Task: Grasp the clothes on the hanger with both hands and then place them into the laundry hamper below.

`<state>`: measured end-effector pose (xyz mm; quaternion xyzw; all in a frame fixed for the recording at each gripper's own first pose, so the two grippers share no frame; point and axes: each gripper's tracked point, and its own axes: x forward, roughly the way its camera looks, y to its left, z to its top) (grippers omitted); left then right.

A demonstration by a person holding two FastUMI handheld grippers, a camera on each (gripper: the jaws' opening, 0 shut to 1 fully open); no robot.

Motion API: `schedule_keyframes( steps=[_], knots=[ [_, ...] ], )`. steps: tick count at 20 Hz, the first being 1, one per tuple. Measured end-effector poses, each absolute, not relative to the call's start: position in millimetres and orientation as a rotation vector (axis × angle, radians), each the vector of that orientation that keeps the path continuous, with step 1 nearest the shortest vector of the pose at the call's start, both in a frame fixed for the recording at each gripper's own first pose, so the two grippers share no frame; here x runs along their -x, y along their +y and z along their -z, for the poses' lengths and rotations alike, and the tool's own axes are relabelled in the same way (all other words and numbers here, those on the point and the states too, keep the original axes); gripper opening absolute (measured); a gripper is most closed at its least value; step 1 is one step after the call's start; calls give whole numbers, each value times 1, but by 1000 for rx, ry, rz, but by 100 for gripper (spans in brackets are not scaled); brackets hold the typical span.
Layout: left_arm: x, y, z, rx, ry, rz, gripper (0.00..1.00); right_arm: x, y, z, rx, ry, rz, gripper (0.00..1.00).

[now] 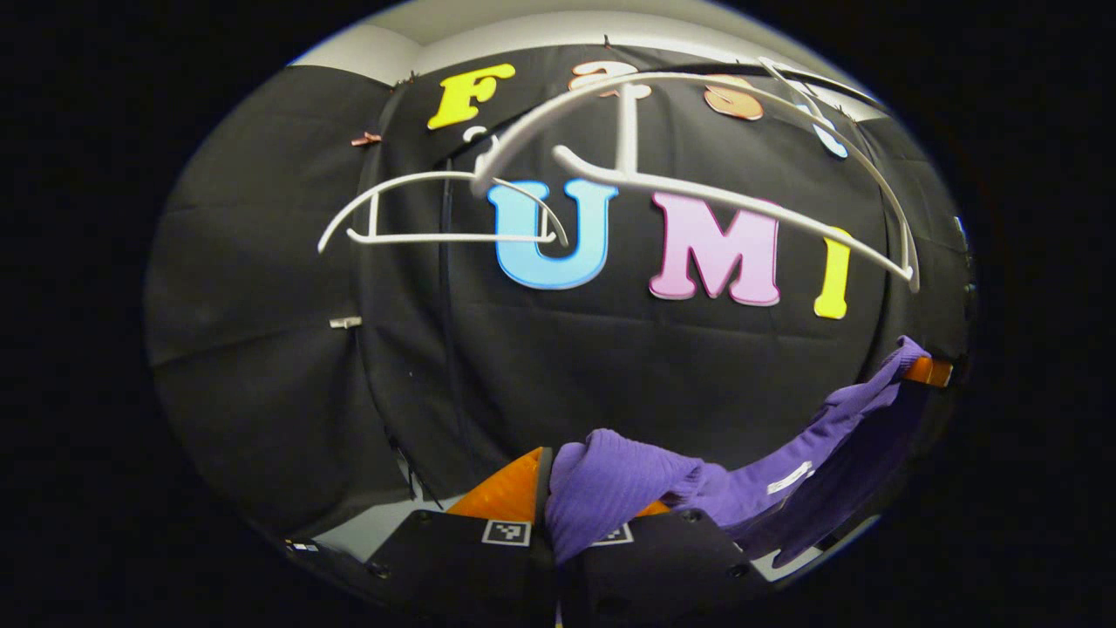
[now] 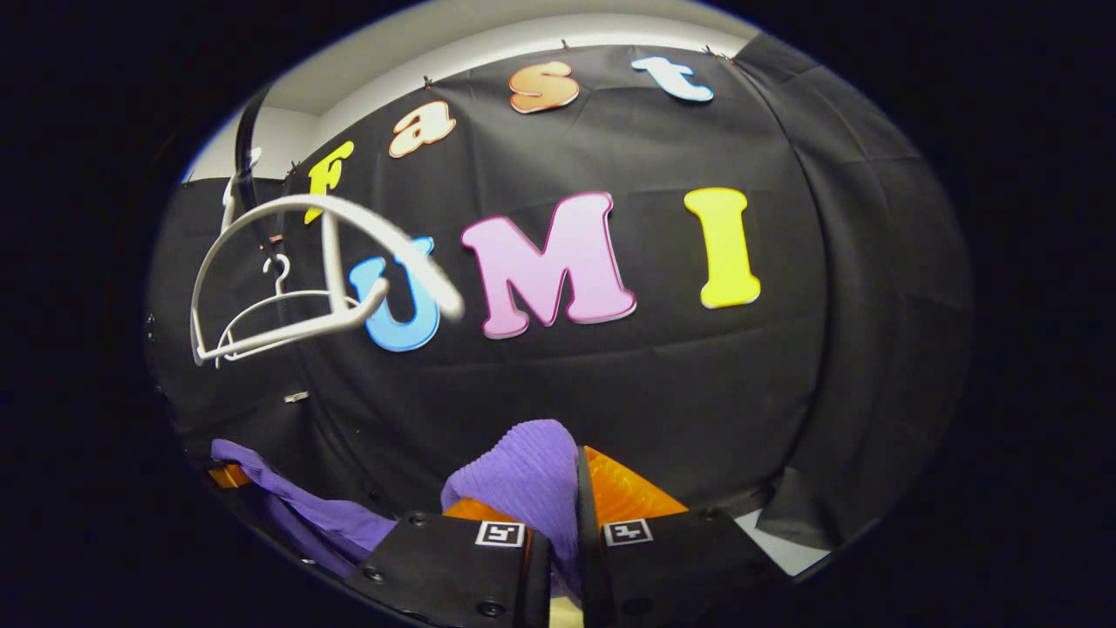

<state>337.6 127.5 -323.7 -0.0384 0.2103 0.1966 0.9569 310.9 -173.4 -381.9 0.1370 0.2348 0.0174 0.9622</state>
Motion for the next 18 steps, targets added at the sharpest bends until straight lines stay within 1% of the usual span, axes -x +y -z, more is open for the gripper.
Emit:
schedule_keyframes(
  steps=[2,7,11,13,16,18],
  knots=[
    [-334,103,337,103,464,-362,9,-293,-138,394,-299,537,-103,17],
    [-330,40,363,145,539,-247,9,-251,-42,410,-322,654,-340,17],
    [-321,17,381,176,600,-202,9,-210,4,435,-303,786,-488,17],
    [-311,14,402,218,676,-209,9,-185,12,461,-224,886,-531,14],
    [-292,16,445,302,835,-255,10,-143,18,497,-158,1032,-579,14],
    [-279,15,468,356,944,-273,10,-126,19,506,-148,1088,-582,14]
  ],
)
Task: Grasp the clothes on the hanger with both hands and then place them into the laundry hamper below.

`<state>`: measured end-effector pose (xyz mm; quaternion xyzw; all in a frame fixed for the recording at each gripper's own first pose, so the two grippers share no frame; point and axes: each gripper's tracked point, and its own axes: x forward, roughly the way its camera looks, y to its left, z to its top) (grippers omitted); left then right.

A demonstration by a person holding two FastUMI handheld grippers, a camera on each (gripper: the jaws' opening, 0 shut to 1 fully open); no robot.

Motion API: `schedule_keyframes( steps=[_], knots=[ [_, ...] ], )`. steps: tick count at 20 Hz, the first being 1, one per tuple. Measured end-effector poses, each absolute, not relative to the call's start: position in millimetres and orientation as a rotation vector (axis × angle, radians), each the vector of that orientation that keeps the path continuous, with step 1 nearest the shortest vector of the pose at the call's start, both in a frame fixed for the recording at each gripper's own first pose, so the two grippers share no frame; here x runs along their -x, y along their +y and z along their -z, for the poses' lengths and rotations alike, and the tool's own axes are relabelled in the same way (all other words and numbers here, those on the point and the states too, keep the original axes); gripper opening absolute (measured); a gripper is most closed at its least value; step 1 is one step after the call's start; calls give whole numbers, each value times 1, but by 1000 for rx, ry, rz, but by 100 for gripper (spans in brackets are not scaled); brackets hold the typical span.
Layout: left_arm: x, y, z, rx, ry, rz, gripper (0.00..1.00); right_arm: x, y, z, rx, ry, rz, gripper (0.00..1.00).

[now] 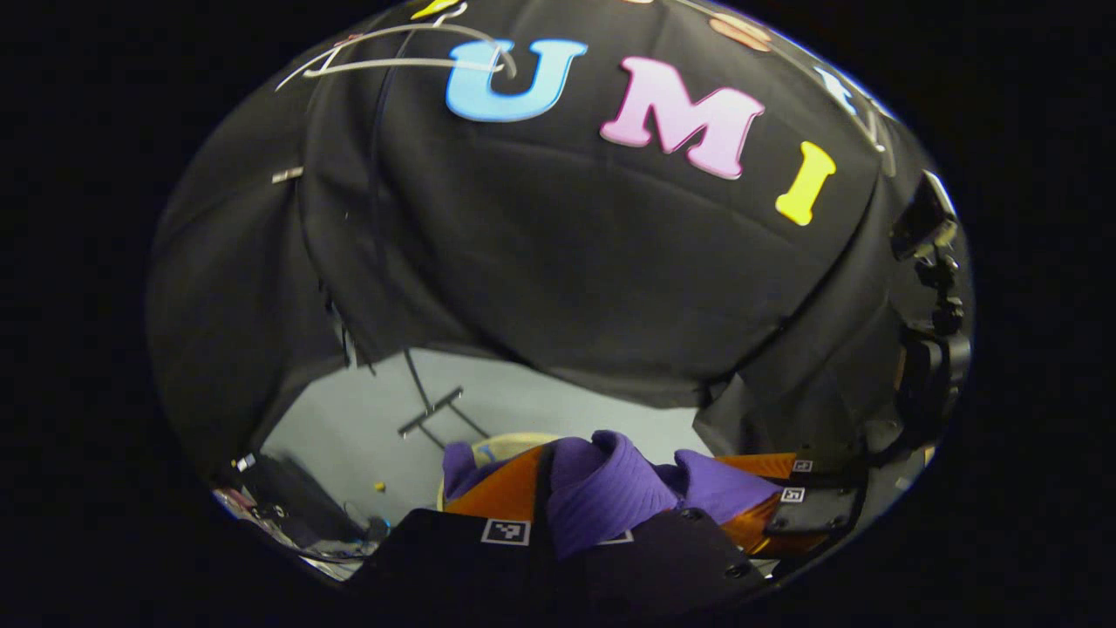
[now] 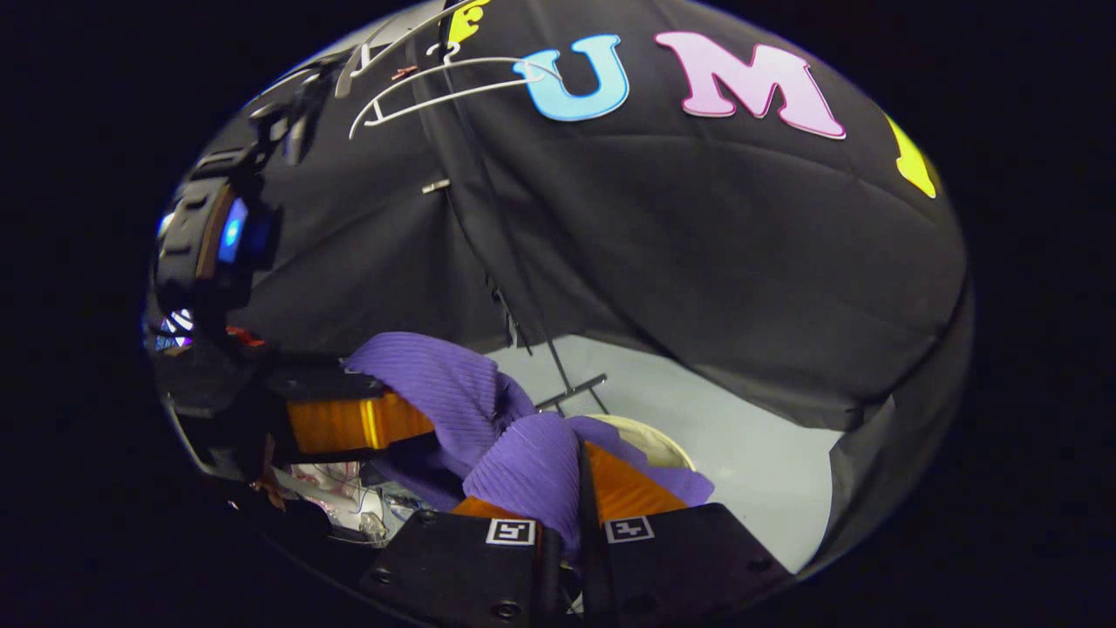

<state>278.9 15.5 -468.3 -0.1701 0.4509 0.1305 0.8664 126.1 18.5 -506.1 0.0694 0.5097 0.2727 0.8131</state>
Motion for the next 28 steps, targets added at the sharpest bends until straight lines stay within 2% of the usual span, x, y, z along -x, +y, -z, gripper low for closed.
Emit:
schedule_keyframes(
  steps=[2,10,20,21,24,25,28],
  knots=[
    [-268,12,483,403,1021,-280,9,-120,16,515,-137,1139,-568,15],
    [-259,4,502,490,1153,-304,10,-123,-12,543,-81,1289,-428,14],
    [-260,-3,507,518,1192,-282,11,-119,-10,546,-48,1310,-429,16],
    [-261,-5,507,529,1194,-280,15,-120,-9,541,-61,1304,-429,36],
    [-255,17,527,480,1203,-354,79,-134,-30,551,-6,1271,-391,97],
    [-254,16,515,508,1201,-360,100,-134,-34,550,-9,1276,-384,99],
    [-257,21,508,516,1184,-366,95,-132,-38,550,-9,1284,-371,99]
  ],
)
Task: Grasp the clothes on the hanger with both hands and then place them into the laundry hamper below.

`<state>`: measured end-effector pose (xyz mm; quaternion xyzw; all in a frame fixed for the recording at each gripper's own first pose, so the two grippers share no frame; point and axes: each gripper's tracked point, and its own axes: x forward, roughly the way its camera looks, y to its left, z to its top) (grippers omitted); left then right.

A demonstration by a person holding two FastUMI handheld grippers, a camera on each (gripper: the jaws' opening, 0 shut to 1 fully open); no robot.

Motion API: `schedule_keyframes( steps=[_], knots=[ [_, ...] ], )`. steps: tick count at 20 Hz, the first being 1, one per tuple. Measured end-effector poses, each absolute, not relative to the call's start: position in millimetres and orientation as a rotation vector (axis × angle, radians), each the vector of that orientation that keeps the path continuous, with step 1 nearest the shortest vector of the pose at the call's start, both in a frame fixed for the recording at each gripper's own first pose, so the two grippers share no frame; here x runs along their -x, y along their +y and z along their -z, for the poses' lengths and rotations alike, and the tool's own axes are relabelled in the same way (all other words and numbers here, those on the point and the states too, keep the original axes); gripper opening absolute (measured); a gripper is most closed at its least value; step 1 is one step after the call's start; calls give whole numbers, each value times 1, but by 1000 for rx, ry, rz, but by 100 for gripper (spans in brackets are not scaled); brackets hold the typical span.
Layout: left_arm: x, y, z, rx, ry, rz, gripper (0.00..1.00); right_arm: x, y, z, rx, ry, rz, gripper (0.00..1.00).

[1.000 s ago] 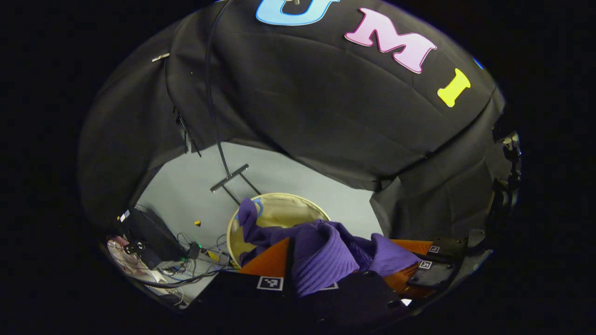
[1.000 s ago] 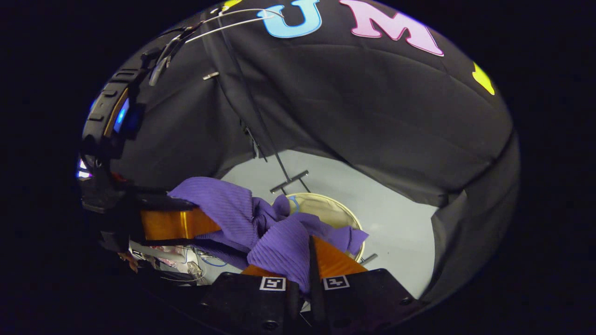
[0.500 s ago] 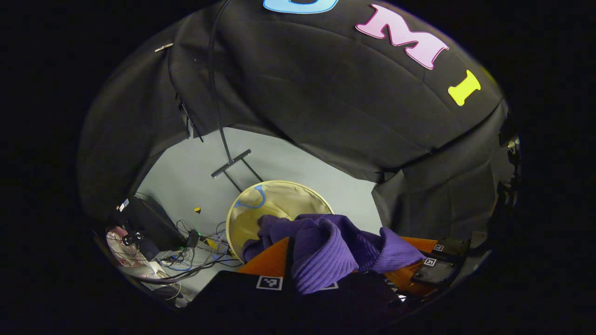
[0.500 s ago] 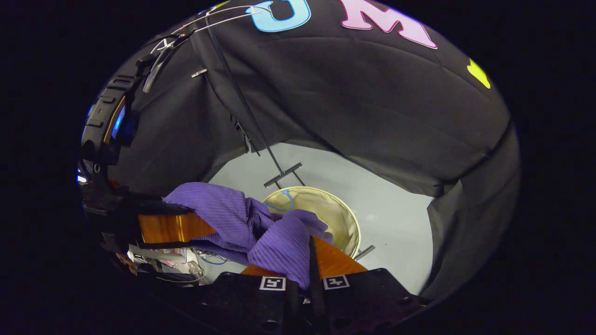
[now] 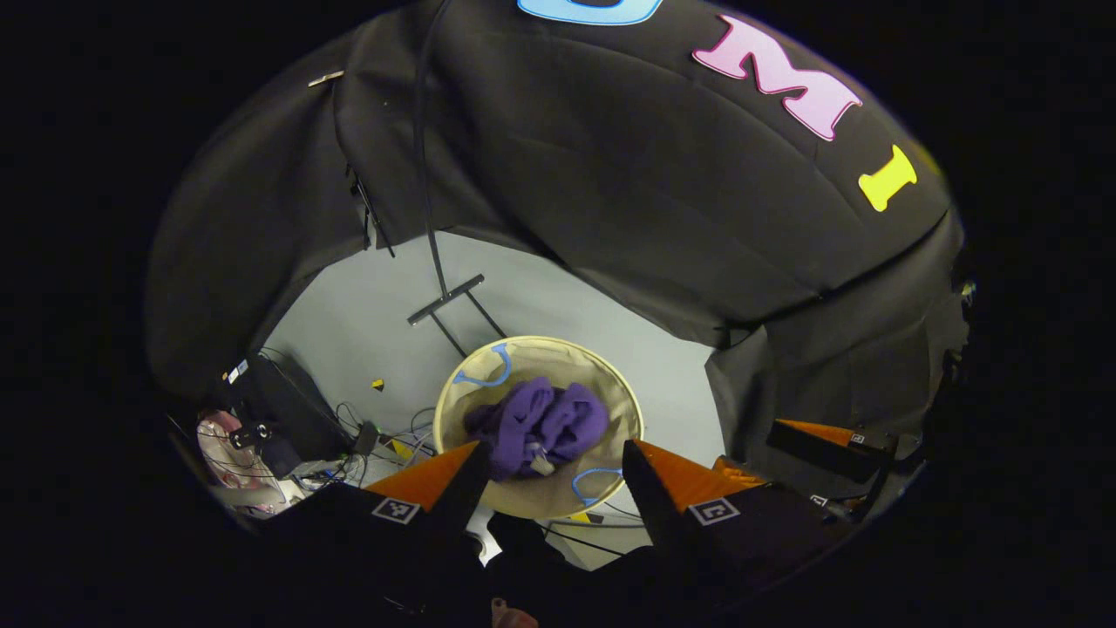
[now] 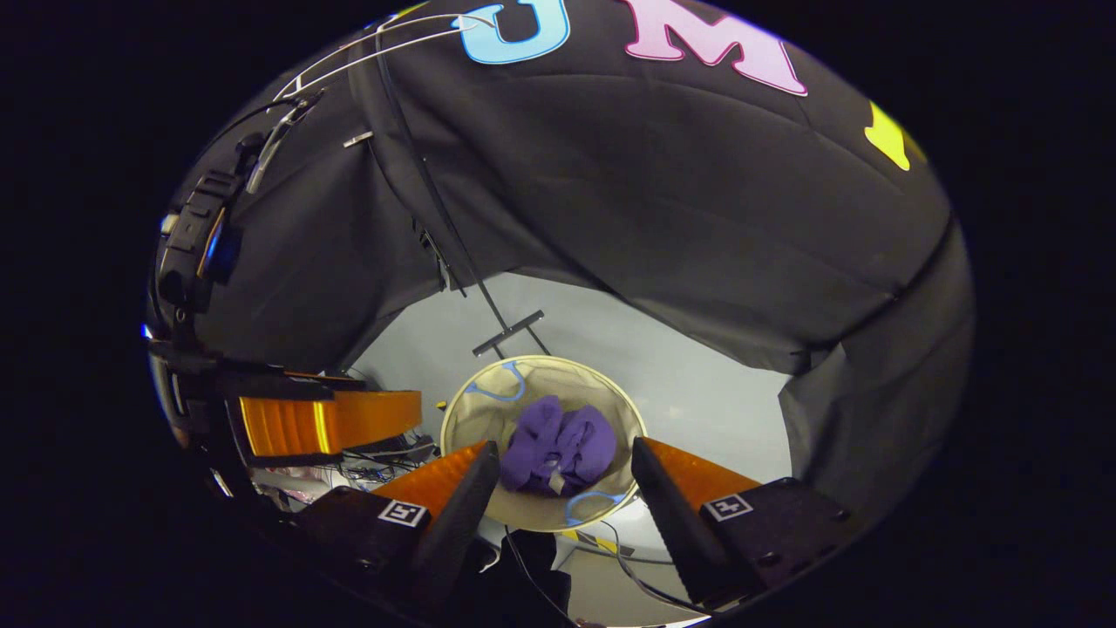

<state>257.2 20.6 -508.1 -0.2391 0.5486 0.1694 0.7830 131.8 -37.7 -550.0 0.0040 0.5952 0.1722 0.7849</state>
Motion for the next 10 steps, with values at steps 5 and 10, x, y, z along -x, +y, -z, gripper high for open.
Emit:
schedule_keyframes(
  steps=[5,10],
  knots=[
    [-255,16,506,513,1169,-347,95,-128,-33,542,-5,1269,-391,99],
    [-253,23,483,494,1098,-334,96,-129,-30,520,-43,1213,-373,99]
  ],
)
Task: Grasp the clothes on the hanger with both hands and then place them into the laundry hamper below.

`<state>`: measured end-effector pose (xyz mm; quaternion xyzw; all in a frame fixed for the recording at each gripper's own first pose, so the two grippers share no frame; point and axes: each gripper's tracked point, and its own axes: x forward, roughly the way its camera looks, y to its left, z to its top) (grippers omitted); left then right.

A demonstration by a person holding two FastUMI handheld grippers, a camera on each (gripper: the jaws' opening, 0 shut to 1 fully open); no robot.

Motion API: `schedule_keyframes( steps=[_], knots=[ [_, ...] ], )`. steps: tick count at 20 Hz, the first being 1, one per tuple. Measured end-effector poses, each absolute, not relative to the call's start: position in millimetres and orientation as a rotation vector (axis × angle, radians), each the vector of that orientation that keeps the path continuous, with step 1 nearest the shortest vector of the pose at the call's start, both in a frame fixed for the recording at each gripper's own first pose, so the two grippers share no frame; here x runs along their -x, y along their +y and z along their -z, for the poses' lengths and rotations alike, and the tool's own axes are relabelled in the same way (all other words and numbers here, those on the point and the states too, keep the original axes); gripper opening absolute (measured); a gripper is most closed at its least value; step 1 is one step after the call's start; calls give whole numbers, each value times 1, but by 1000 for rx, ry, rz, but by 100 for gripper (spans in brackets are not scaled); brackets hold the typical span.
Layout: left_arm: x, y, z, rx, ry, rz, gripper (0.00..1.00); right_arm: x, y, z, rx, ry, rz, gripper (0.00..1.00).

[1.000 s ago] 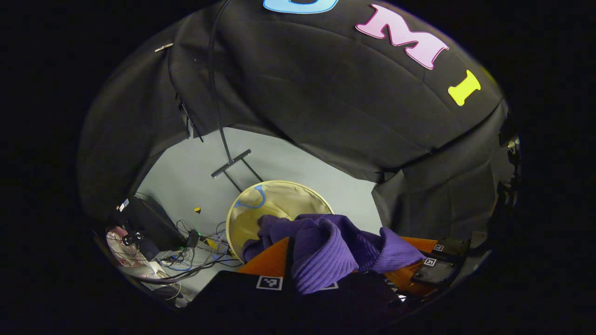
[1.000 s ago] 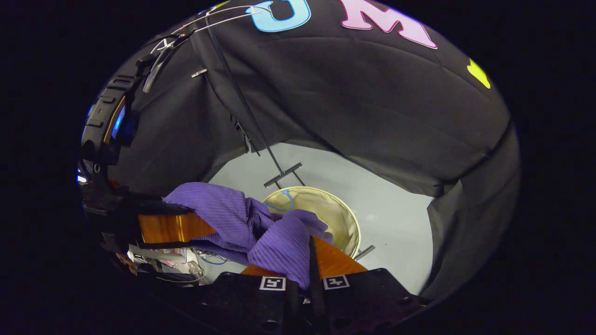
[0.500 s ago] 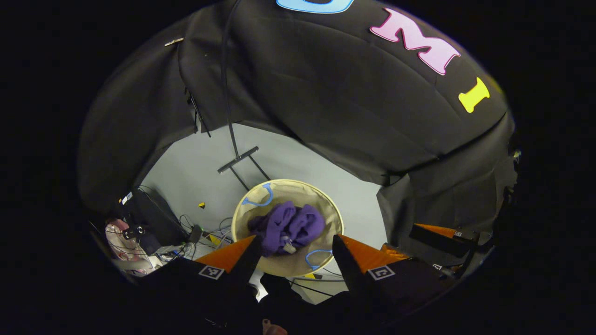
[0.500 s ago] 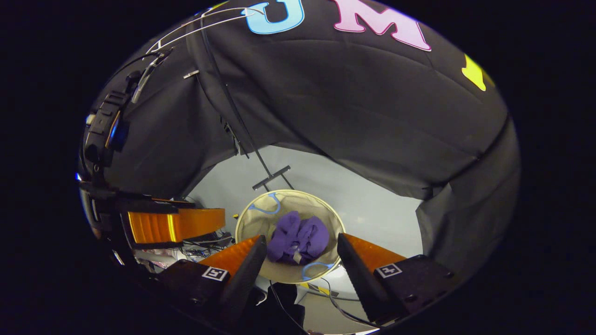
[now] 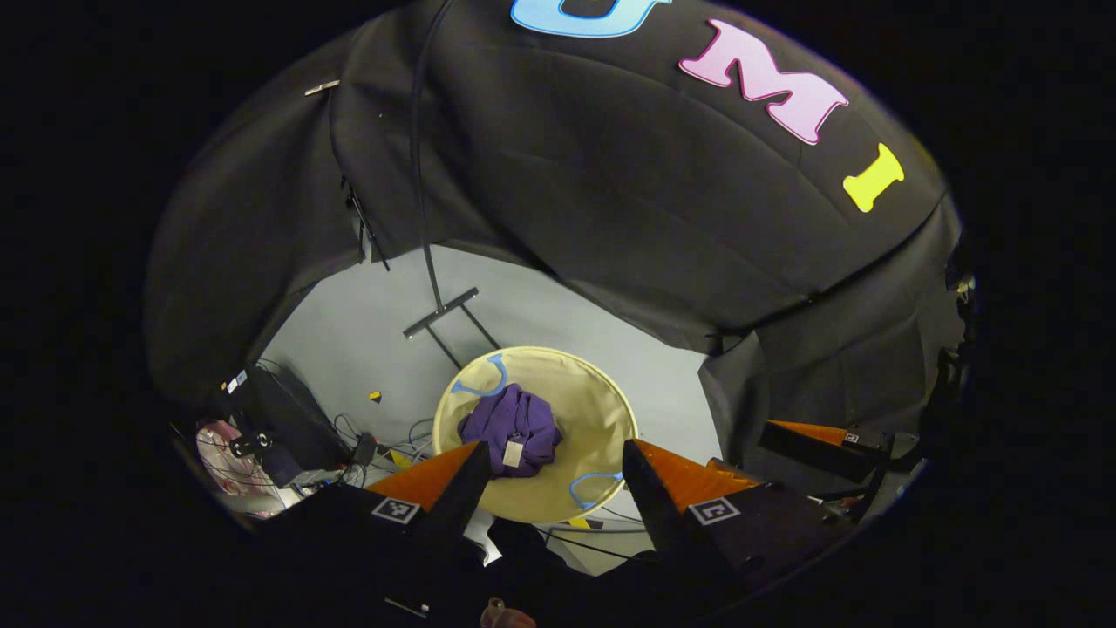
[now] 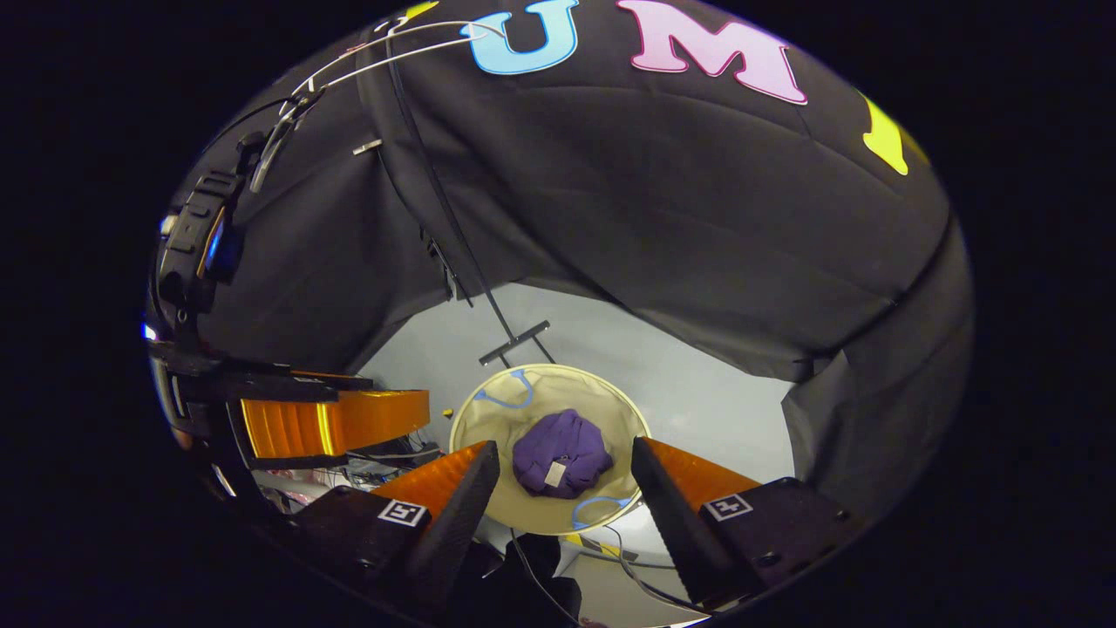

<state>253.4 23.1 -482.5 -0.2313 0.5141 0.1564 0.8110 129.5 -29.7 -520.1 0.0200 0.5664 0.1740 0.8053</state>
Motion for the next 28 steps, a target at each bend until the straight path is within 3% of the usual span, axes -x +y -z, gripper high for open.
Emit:
schedule_keyframes(
  steps=[10,17,21,24,27,28],
  knots=[
    [-227,62,335,392,704,-243,96,-139,-20,382,-67,850,-224,99],
    [-192,88,171,168,292,-88,95,-153,12,207,-63,389,-120,98],
    [-158,96,95,104,118,-38,92,-128,13,103,-109,127,-39,98],
    [-131,102,63,103,35,-21,95,-108,20,69,-100,26,1,98],
    [-110,114,48,63,-5,-51,92,-88,29,52,-64,-13,23,97],
    [-103,113,42,69,-25,-49,95,-82,32,47,-56,-25,28,98]
  ],
)
